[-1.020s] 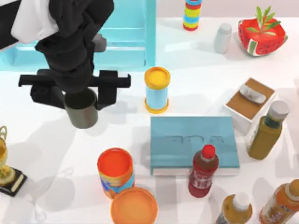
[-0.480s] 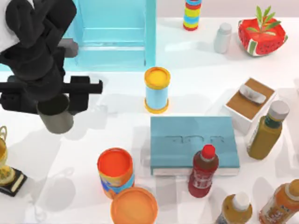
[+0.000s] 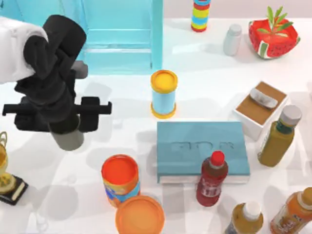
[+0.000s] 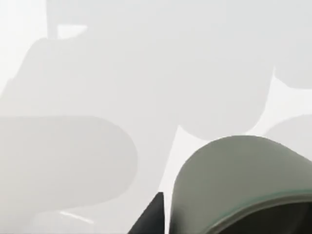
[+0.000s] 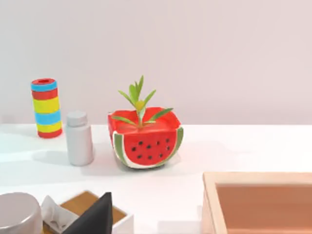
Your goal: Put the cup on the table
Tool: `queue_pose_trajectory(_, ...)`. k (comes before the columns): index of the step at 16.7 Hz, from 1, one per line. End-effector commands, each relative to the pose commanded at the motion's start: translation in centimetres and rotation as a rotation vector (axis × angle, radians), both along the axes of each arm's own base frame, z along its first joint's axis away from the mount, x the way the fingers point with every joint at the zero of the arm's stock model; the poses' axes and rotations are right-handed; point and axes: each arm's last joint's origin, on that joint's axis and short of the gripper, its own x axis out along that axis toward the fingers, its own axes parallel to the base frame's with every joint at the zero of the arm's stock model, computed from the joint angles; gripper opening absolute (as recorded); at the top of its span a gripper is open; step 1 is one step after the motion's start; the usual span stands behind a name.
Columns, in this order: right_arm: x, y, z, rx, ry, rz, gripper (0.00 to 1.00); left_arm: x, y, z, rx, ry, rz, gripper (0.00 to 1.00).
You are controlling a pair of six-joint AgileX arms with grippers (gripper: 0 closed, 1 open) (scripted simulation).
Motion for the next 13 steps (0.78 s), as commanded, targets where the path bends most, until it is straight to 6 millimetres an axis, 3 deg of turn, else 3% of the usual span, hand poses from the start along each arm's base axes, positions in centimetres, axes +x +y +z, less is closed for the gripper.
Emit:
queue_pose_trajectory(5,0.0,0.0,0.0,0.0,0.0,0.0,1.0,-0.05,0.14,-0.81,0.002,0.006,0.002,0.0)
queue_pose_trajectory(13,0.0,0.0,0.0,0.0,0.0,0.0,1.0,-0.05,0.14,-0.81,0.002,0.006,0.002,0.6)
